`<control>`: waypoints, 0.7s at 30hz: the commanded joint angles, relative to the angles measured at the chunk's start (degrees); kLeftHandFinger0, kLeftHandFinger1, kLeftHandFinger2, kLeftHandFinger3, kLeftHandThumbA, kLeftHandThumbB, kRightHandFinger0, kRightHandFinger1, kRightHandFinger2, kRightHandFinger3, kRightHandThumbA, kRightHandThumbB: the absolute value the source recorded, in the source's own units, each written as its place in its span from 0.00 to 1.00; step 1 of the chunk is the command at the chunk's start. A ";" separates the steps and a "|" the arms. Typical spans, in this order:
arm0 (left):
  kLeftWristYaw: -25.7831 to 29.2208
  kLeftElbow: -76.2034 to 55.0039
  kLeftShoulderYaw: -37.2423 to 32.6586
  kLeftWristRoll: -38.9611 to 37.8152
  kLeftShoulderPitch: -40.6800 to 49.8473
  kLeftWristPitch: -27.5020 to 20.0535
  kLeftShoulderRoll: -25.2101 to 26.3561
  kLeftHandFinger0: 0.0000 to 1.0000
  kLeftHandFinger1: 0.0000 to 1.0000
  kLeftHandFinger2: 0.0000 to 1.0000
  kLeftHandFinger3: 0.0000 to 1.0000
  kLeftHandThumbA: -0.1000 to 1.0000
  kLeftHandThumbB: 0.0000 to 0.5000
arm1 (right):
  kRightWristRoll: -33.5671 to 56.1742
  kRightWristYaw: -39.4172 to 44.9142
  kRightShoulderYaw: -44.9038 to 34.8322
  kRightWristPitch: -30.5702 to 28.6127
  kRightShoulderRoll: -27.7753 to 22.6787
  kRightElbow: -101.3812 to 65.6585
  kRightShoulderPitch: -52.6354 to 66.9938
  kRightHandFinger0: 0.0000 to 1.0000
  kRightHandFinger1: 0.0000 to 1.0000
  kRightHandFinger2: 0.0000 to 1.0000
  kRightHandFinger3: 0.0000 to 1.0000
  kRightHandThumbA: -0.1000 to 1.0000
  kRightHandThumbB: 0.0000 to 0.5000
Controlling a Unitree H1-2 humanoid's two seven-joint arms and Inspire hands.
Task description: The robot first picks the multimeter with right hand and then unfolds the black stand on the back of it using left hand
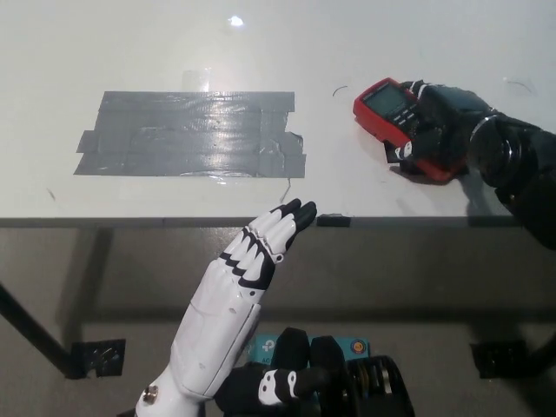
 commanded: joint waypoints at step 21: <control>-1.10 -1.31 0.11 -1.45 -0.27 -1.05 0.13 1.00 1.00 1.00 1.00 1.00 0.57 | -18.28 -15.93 -18.11 -4.05 -1.52 -18.34 0.55 1.00 1.00 1.00 1.00 1.00 0.89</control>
